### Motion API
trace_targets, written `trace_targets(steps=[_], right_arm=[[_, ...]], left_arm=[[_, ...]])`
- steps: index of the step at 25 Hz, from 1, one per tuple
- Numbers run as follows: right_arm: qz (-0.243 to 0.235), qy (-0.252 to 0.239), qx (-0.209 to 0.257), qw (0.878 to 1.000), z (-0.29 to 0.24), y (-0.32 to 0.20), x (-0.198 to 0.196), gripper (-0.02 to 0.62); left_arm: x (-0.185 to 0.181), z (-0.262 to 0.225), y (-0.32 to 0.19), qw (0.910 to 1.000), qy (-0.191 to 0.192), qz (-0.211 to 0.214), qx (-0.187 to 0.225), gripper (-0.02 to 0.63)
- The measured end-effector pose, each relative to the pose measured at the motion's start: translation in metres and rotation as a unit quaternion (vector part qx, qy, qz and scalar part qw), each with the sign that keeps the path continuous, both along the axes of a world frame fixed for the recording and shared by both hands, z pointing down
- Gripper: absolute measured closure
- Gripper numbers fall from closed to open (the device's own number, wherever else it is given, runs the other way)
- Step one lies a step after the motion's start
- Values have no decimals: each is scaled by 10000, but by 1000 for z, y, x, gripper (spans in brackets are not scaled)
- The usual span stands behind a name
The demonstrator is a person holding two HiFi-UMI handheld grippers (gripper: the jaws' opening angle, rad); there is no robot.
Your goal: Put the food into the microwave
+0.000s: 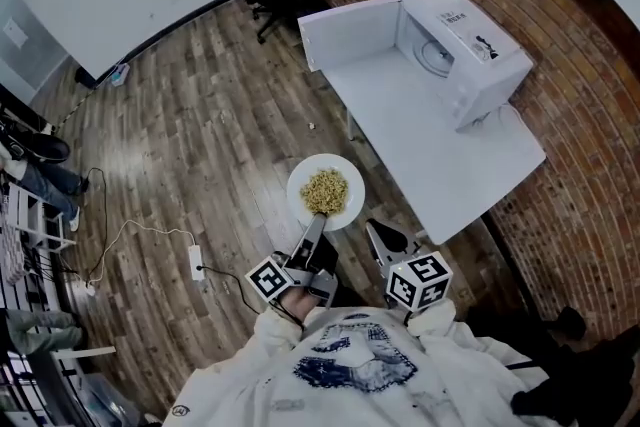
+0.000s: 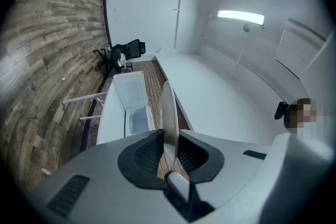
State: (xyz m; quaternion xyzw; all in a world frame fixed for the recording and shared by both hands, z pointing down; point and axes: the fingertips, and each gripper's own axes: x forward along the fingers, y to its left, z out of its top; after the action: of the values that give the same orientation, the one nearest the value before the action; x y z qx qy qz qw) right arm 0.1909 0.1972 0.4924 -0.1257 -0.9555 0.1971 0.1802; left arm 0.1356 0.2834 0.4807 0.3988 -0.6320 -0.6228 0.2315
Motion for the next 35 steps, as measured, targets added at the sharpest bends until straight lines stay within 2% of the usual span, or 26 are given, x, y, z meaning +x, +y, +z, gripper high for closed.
trace_targets(steps=[8,14,25,35], right_arm=[[271,-71,-27,9996,0,23,-72,581],[478,-30,-26,9989,4,33,-100,581],[681,245,-51,9974,20,15,-124,581],[604,169,-105,9980,23,-12,-208,581]], left_arm=[[-70,1,19,9996,-48,292,-43,538],[-102,8,29,9989,15,468,-30,538],[-130,25,11,9977,240,635,23,538],[-207,29,-16,9979,198,615,-107,538]])
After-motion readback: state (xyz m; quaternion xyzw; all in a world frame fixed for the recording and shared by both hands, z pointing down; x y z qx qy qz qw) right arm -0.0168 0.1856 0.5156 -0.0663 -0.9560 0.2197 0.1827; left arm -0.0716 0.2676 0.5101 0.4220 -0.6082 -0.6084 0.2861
